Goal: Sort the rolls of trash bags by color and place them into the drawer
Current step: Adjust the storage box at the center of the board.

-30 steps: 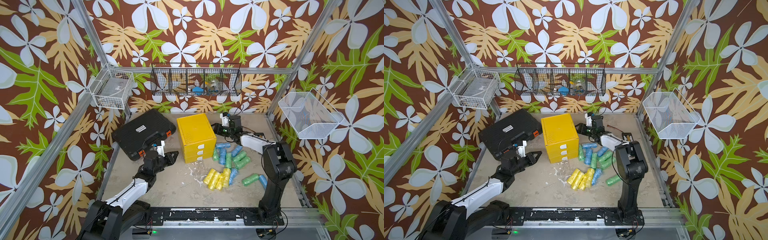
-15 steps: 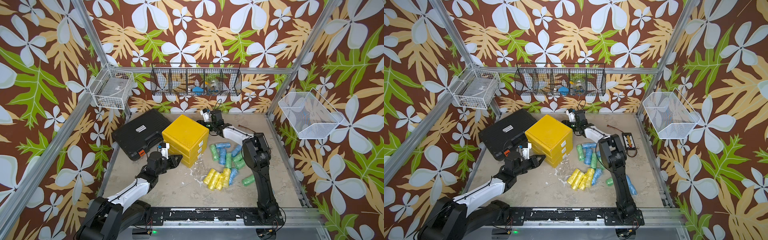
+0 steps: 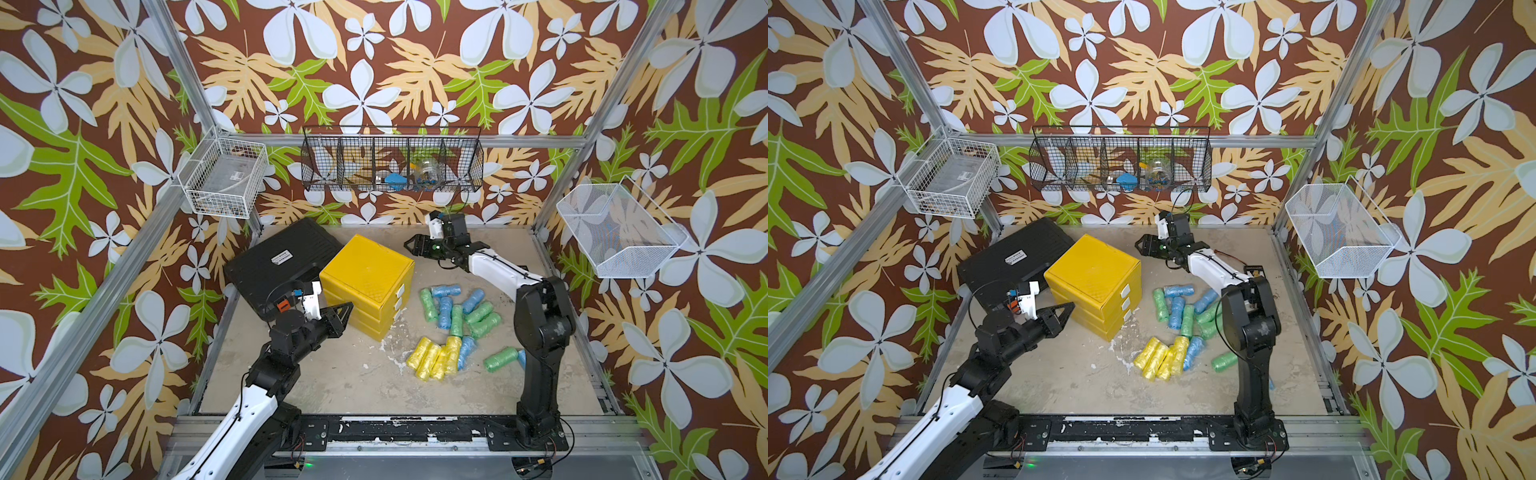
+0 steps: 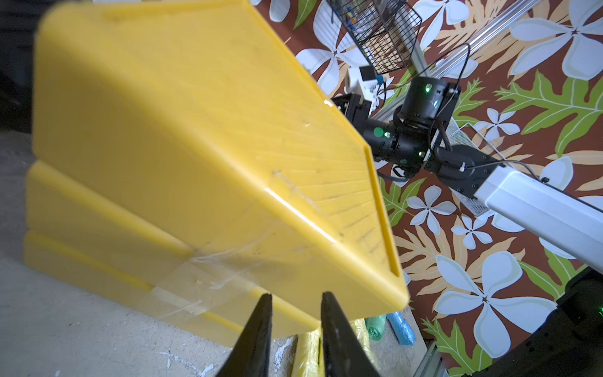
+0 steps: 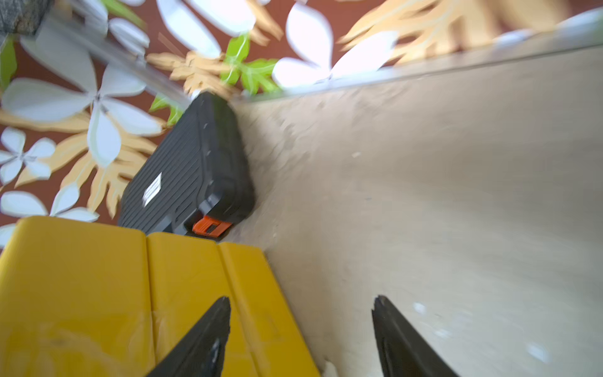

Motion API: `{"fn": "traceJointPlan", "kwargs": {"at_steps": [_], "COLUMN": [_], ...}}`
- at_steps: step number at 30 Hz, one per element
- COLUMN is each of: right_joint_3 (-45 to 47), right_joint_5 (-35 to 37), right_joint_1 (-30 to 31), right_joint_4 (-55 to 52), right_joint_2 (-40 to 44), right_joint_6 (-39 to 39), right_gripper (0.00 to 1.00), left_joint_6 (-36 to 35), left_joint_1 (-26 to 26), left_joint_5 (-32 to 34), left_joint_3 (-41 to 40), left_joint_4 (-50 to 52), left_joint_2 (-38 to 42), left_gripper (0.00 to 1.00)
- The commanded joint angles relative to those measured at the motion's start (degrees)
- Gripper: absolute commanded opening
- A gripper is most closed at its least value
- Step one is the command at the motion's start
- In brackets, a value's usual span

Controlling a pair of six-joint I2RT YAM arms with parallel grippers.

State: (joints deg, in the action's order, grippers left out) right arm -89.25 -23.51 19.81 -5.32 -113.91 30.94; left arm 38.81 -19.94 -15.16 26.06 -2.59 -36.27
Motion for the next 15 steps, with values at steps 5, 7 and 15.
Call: {"fn": "traceJointPlan", "kwargs": {"at_steps": [5,7,15], "right_joint_3": [18.41,23.8,33.55], "right_joint_5": [3.04,2.42,1.01], "right_joint_1": [-0.51,-0.24,8.62], "right_joint_4": [1.32,1.48,1.68], "right_joint_2": [18.45,24.22,36.98], "right_joint_6": [0.54,1.02,4.02], "right_gripper": [0.72,0.72,0.7], "left_joint_6": [-9.18,-12.14,-19.78], "left_joint_1": [-0.04,-0.06,-0.1], "left_joint_5": [7.16,8.06,10.15], "left_joint_3": [13.5,17.87,30.8], "left_joint_4": [13.56,15.19,18.16], "left_joint_2": [-3.57,-8.24,-23.93], "left_gripper": [0.34,0.34,0.35]}}
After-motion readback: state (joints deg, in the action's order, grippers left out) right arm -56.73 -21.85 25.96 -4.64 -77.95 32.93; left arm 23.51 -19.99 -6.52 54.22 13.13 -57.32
